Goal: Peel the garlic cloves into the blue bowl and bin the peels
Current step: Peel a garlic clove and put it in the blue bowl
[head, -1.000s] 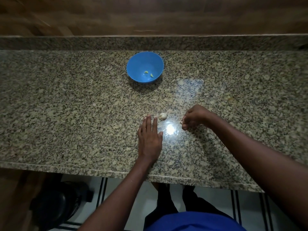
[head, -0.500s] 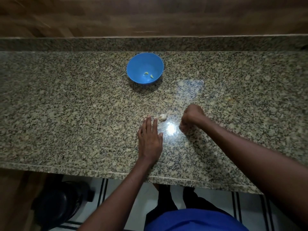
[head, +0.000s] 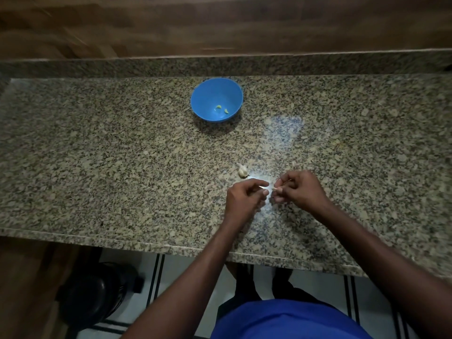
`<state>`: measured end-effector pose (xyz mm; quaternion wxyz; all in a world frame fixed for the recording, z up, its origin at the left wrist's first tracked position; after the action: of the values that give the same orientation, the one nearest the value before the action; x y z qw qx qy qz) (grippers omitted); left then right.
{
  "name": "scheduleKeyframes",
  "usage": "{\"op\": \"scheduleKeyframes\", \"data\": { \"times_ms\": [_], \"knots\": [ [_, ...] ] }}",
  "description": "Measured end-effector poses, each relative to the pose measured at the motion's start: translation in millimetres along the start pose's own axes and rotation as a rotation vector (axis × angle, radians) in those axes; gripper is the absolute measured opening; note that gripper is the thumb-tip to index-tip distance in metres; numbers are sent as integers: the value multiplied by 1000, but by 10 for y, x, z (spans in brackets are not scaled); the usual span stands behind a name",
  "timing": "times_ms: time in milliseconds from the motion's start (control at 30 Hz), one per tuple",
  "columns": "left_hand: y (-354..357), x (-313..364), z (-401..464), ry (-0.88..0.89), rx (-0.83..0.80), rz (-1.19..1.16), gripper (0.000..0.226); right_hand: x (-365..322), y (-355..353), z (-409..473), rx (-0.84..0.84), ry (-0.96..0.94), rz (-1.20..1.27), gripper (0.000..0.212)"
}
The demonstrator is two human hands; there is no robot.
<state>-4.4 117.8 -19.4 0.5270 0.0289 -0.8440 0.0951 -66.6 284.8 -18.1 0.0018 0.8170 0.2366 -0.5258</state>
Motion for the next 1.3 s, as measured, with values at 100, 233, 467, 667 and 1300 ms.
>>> {"op": "scheduleKeyframes", "data": {
  "times_ms": [100,233,467,667,1300],
  "knots": [
    [58,50,-12,26,-43,6,9,12,1,-98,14,-30,-6,7],
    [72,132,-13,40,-35,22,6,-34,-21,-199,31,-14,142,14],
    [97,336,-35,157,-35,109,10,-49,-56,-204,-128,250,379,15],
    [54,346,59,-1,-106,-96,11,-272,-152,-162,-88,-3,163,14],
    [134,417,90,-143,-162,-251,14,-383,-187,-216,-202,13,167,20]
  ]
}}
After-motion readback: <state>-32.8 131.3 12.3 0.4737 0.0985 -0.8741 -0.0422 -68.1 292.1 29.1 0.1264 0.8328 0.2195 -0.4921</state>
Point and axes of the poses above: each hand's wrist, its own z-axis towards the middle knuckle, its own y-axis out of the palm, x = y × z, the point moved 6 cm from there along z, towards the middle knuckle, and after that the axes turned 4 degrees about -y, right-handed, at the moved point
